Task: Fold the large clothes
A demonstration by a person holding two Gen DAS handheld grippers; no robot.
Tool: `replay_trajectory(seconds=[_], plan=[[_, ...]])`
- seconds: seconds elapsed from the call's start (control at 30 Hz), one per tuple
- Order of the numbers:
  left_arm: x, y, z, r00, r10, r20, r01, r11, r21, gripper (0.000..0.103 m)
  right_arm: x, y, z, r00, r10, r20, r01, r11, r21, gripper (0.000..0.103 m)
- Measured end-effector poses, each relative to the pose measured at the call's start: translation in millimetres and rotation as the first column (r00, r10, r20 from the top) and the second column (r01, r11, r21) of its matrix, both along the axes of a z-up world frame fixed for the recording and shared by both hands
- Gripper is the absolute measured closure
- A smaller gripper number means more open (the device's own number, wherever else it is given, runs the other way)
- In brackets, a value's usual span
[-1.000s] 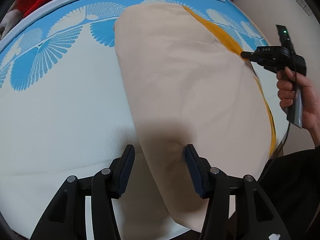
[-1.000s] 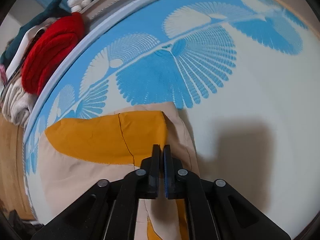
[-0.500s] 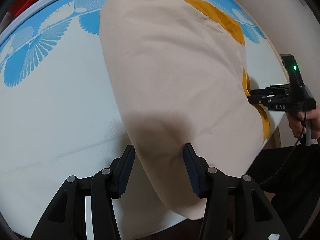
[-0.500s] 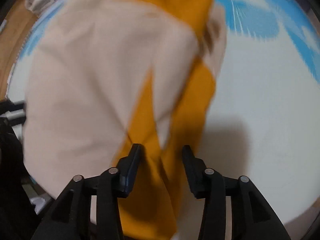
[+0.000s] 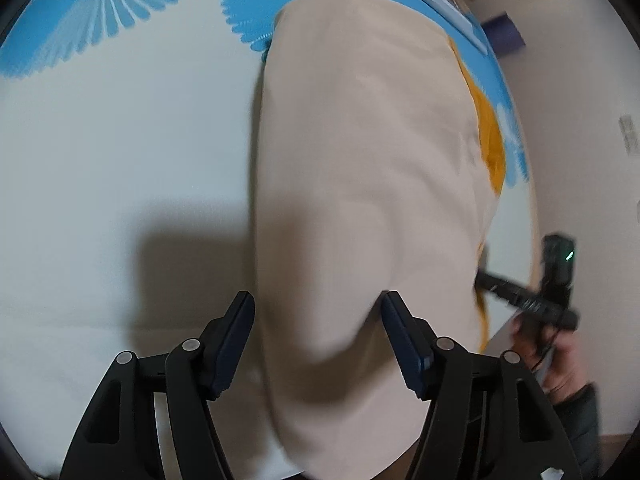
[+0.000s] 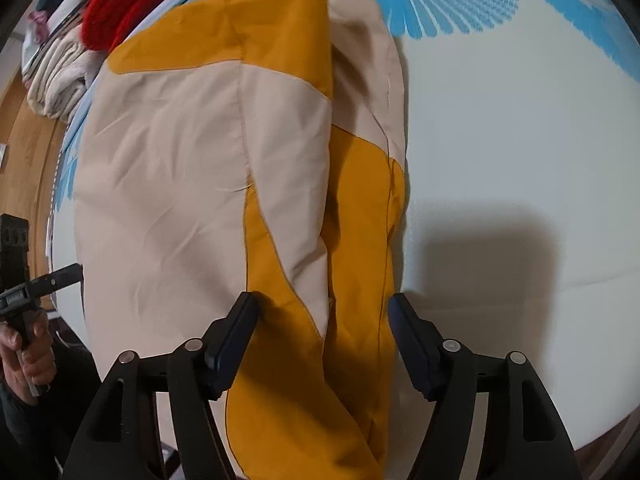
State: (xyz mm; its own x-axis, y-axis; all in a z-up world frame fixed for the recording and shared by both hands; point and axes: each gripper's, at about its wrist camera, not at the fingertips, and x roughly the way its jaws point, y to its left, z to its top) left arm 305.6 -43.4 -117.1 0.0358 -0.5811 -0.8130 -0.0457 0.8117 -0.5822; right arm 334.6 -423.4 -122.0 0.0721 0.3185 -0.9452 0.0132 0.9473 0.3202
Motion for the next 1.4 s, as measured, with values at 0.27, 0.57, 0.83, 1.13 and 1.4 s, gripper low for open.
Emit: replay_trajectory(seconds=[0.27, 0.57, 0.83, 1.13, 1.4], plan=[[27.8, -0.6, -33.0, 0.998, 0.063, -0.012, -0.064, 0.990, -0.122, 0.029, 2.1, -4.0, -7.5, 0.999, -0.036, 0.001, 0.036, 0.999, 0.025, 0.029], [33.9, -17.4, -12.0, 0.994, 0.046, 0.101, -0.040, 0.997, -0.062, 0.047, -0.5, -3.4, 0.3, 0.997, -0.060, 0.050, 0.056, 0.996, 0.076, 0.086], [62.6, -6.2, 60.8, 0.959, -0.002, 0.285, -0.008, 0.999, 0.034, 0.057, 16.7, 13.5, 18.6, 0.987, -0.113, 0.115, 0.099, 0.987, 0.126, 0.092], [109.9, 74.1, 48.2, 0.961, 0.119, 0.248, -0.132, 0.991, 0.037, 0.058, 69.6, 85.2, 28.5, 0.972, -0.121, 0.201, 0.083, 0.979, 0.184, 0.094], [125.2, 137.3, 31.9, 0.962, 0.194, 0.191, -0.210, 0.976, 0.064, 0.051, 96.7, 146.5, 56.1, 0.948, -0.059, 0.313, 0.009, 0.987, 0.159, 0.094]])
